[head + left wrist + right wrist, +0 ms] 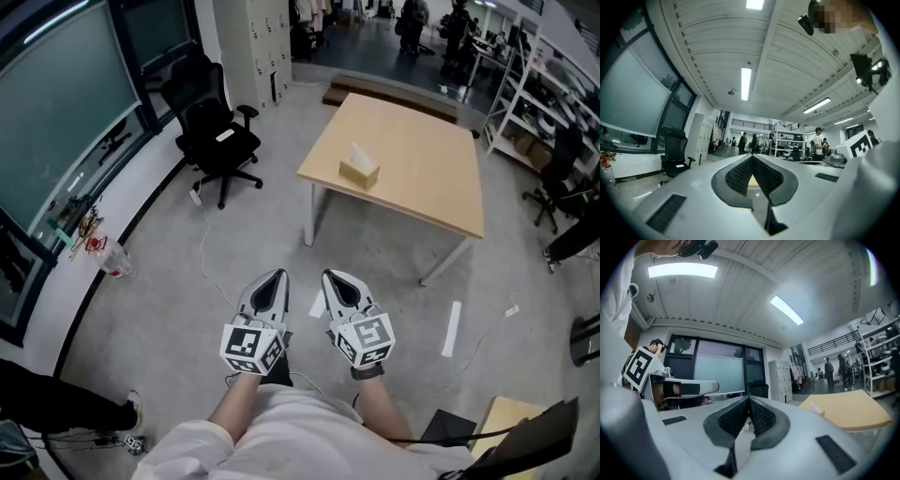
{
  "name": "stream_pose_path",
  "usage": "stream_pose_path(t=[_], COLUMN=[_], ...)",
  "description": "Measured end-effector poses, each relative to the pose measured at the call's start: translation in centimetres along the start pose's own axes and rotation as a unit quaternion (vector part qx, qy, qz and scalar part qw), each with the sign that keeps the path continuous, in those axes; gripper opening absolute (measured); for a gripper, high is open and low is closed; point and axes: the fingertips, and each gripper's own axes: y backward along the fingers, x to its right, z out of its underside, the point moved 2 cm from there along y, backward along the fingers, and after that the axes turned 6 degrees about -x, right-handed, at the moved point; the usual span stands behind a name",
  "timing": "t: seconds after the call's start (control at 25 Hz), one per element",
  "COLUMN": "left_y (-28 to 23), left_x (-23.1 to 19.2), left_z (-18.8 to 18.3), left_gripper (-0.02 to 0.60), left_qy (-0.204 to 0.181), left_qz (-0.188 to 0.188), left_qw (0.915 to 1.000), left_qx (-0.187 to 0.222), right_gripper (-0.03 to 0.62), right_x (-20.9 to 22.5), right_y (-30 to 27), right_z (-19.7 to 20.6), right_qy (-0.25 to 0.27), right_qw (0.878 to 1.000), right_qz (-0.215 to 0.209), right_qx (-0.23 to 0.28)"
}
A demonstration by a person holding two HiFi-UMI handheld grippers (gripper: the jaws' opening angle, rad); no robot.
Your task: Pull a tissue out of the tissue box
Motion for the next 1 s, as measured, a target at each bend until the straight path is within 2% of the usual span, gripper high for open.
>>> stream_pose_path(t=[0.28, 0.48, 0.68, 0.76, 1.0], left_y=[-12.7, -20.6, -27.4, -29.6, -38.1], left_x=[-1.6, -6.6, -13.4, -15.4, -17.4], left_z=[2.1, -0.3, -1.6, -1.2, 0.3], left_gripper=[-0.011, -0.011, -0.011, -0.011, -0.011], left_qy=[0.010, 0.017, 0.039, 0.036, 0.018], left_qz=[0.091, 0.138, 0.149, 0.151, 0.152], left_qw=[0.9957, 0.9903, 0.9881, 0.9879, 0.9881], left_qx=[-0.013, -0.006, 0.004, 0.004, -0.012], right_gripper=[0.000, 0.000, 0.000, 0.000, 0.000], right_x=[9.6, 14.2, 18.2, 19.6, 25.2], right_y=[-5.8, -13.0, -21.3, -23.7, -28.5], right_z=[1.5, -2.0, -3.7, -3.8, -2.8], right_qy=[-0.017, -0.008, 0.002, -0.002, -0.029], right_qw=[0.997, 0.993, 0.990, 0.988, 0.982], right_qz=[0.081, 0.117, 0.141, 0.155, 0.186], right_qx=[-0.009, -0.003, 0.001, 0.010, -0.006])
